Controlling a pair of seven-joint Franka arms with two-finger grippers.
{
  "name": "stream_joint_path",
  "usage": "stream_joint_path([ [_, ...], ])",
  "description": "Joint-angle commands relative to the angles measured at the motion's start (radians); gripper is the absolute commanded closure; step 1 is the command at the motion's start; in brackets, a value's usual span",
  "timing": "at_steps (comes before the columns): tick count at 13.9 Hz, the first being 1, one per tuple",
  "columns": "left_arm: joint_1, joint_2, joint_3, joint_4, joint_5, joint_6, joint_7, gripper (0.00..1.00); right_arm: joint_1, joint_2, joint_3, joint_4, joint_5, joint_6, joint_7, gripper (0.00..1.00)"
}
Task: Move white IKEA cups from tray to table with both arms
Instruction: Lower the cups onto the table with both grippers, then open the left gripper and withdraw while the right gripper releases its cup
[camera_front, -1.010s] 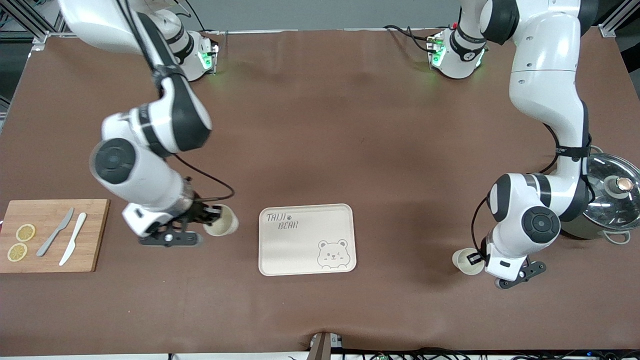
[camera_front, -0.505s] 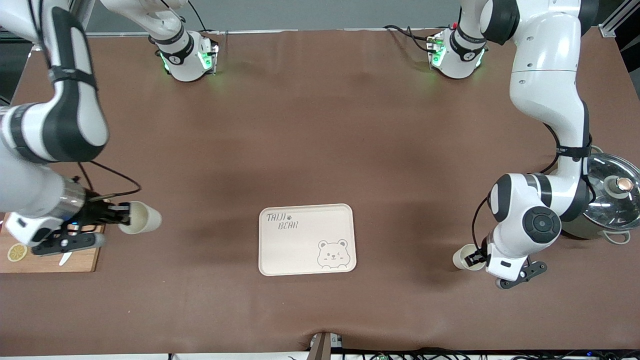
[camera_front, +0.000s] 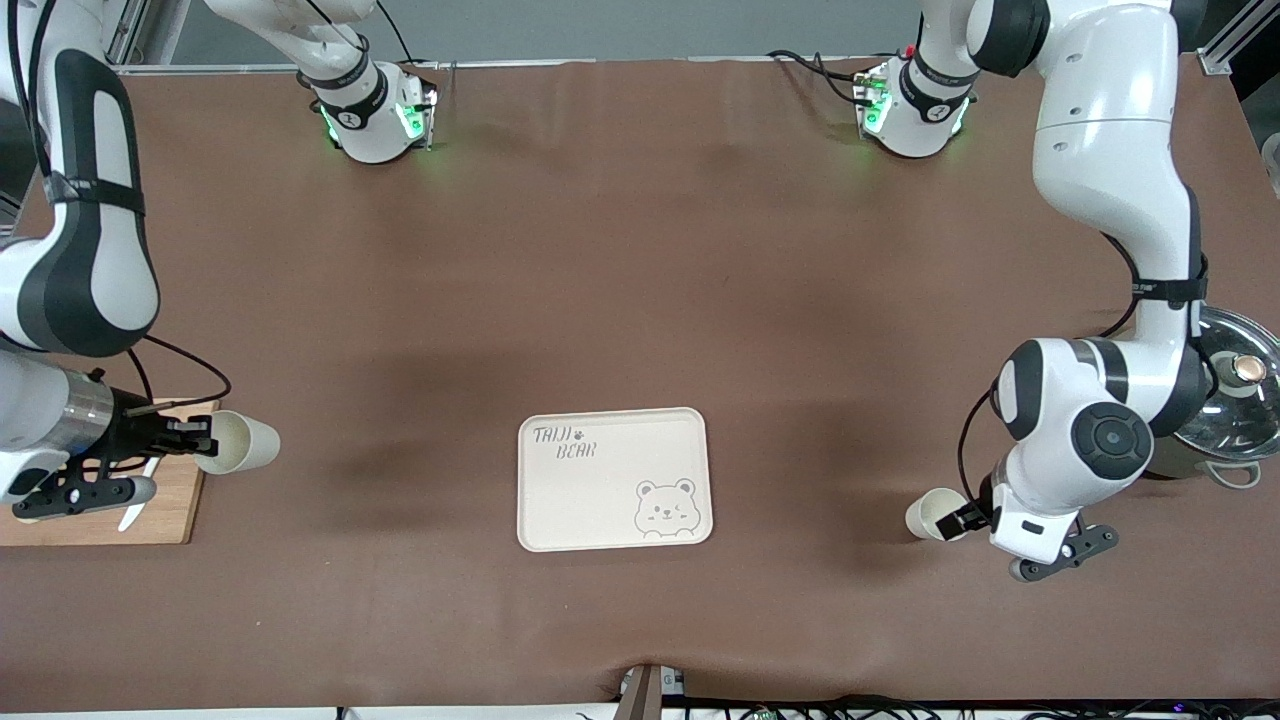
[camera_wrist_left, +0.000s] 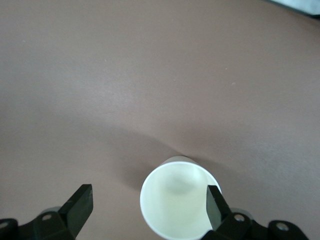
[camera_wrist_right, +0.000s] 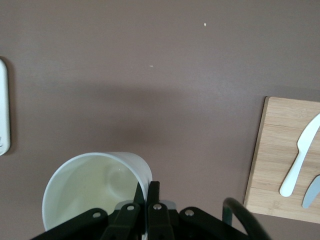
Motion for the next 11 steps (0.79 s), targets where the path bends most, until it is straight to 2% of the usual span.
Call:
stream_joint_path([
  [1, 0.007, -0.088, -0.002, -0.018, 0.012, -0.08, 0.079, 0.0, -0.028, 0.036, 0.018, -0.023, 0.019, 0.072, -0.007, 1.0],
  [3, 0.015, -0.134, -0.004, -0.018, 0.003, -0.129, 0.165, 0.0, -0.033, 0.073, 0.018, -0.042, 0.02, 0.135, -0.015, 1.0],
  [11, 0.005, -0.31, -0.016, -0.018, 0.001, -0.336, 0.308, 0.0, -0.016, 0.163, 0.023, -0.042, 0.034, 0.243, -0.013, 1.0],
])
